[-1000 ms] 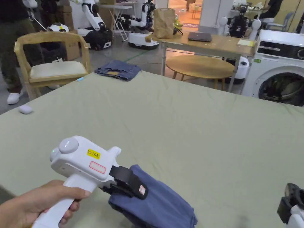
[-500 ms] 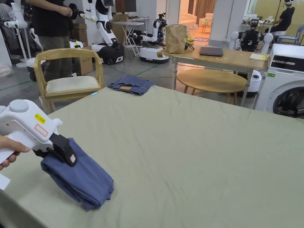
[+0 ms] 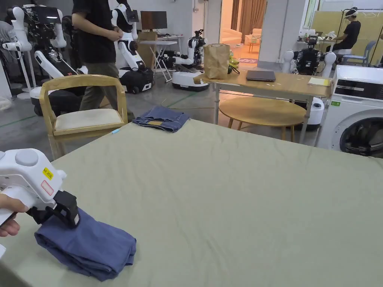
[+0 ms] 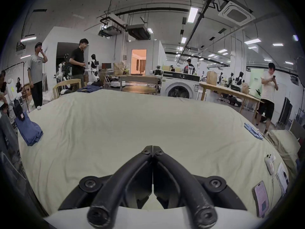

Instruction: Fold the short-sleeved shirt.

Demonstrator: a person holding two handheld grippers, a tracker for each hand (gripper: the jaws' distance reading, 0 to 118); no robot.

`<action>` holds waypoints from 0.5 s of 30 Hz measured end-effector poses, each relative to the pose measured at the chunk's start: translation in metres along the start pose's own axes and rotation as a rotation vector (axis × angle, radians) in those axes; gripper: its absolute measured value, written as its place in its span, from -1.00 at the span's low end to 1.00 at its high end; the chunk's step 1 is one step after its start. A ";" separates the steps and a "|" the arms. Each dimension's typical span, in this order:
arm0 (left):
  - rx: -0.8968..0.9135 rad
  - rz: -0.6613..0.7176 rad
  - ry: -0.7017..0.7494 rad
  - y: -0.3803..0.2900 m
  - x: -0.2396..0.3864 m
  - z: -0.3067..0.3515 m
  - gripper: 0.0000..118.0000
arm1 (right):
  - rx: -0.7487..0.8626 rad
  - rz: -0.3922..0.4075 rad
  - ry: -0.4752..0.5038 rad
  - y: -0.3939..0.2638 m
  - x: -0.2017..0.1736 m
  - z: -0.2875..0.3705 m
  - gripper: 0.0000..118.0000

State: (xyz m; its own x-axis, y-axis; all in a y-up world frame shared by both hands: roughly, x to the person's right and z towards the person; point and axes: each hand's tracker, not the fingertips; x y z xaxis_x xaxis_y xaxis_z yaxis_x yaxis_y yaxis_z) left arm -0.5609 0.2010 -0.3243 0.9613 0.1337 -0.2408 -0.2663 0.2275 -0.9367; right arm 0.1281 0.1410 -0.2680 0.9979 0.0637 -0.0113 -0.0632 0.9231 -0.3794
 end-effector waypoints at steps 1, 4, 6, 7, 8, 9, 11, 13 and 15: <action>0.007 -0.012 0.019 0.001 -0.003 0.005 0.01 | -0.003 0.000 -0.001 0.000 0.000 0.000 -1.00; 0.071 -0.040 0.055 -0.002 -0.002 0.020 0.00 | -0.019 -0.019 0.007 -0.001 0.002 -0.001 -1.00; 0.135 -0.055 0.042 -0.003 0.001 0.028 0.00 | -0.024 -0.021 0.007 -0.002 0.002 -0.001 -1.00; 0.152 -0.068 0.022 -0.006 0.006 0.030 0.00 | -0.026 -0.021 0.005 -0.003 0.002 -0.002 -1.00; 0.170 -0.076 0.008 -0.009 0.013 0.031 0.00 | -0.030 -0.024 0.006 -0.004 0.002 -0.002 -1.00; 0.185 -0.087 0.003 -0.006 0.013 0.028 0.00 | -0.037 -0.031 0.008 -0.004 0.003 -0.002 -1.00; 0.237 -0.141 -0.009 -0.014 0.034 0.023 -0.01 | -0.043 -0.044 0.006 -0.004 0.005 -0.002 -1.00; 0.279 -0.206 0.006 -0.024 0.058 0.014 -0.05 | -0.041 -0.046 -0.002 -0.004 0.006 -0.001 -1.00; 0.375 -0.260 0.003 -0.038 0.087 0.006 -0.23 | -0.037 -0.053 -0.009 -0.004 0.010 0.000 -1.00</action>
State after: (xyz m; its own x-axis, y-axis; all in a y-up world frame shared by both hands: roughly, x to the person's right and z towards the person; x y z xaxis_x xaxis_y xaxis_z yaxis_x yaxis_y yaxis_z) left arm -0.4672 0.2095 -0.3080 0.9997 0.0236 -0.0115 -0.0231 0.5872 -0.8091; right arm 0.1383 0.1378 -0.2670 0.9997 0.0188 0.0178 -0.0097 0.9107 -0.4129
